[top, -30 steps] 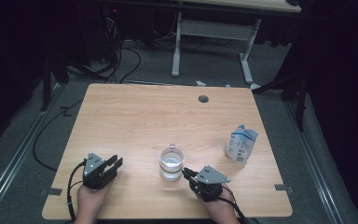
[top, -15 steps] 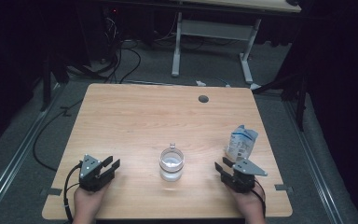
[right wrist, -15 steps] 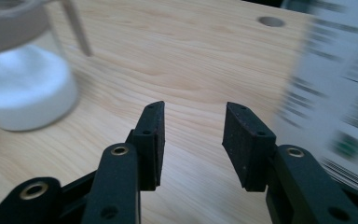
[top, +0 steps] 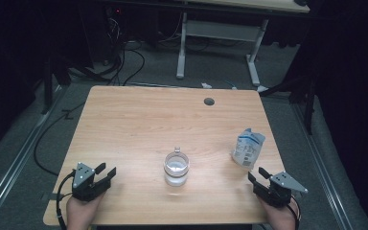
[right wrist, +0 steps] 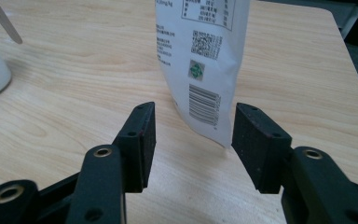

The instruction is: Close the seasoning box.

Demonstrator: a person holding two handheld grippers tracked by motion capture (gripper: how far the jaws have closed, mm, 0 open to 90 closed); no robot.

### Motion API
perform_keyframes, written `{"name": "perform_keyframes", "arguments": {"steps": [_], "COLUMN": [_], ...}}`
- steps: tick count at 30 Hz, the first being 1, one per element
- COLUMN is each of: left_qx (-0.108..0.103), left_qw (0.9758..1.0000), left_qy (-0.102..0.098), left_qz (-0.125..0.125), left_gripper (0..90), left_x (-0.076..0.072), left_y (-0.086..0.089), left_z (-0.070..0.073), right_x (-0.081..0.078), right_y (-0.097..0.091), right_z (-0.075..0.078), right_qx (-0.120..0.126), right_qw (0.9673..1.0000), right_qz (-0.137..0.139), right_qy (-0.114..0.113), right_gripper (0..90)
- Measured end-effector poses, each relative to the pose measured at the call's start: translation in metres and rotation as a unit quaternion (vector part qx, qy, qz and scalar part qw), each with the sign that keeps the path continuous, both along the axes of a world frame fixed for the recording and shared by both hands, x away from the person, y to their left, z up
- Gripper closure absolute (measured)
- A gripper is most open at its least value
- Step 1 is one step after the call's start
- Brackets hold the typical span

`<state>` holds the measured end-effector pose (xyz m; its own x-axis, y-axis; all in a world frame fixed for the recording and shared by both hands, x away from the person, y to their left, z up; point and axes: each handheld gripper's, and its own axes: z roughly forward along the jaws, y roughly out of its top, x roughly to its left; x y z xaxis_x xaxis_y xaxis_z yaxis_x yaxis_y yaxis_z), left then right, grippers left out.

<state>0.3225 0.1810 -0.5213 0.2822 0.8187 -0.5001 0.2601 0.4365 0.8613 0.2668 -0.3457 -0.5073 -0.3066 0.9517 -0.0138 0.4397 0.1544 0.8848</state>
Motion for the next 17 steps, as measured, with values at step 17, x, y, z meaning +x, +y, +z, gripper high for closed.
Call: {"name": "perform_keyframes", "arguments": {"steps": [17], "left_qx": [0.007], "left_qw": [1.0], "left_qy": [0.003], "left_qz": [-0.005], "left_gripper": [47.8], "left_x": [-0.0001], "left_y": [-0.0043], "left_z": [-0.0004], "right_x": [0.0025], "right_y": [0.0078], "right_z": [-0.0012], "right_qx": [-0.002], "right_qw": [0.9999], "right_qz": [0.014], "right_qy": [0.0], "right_gripper": [48.0]}}
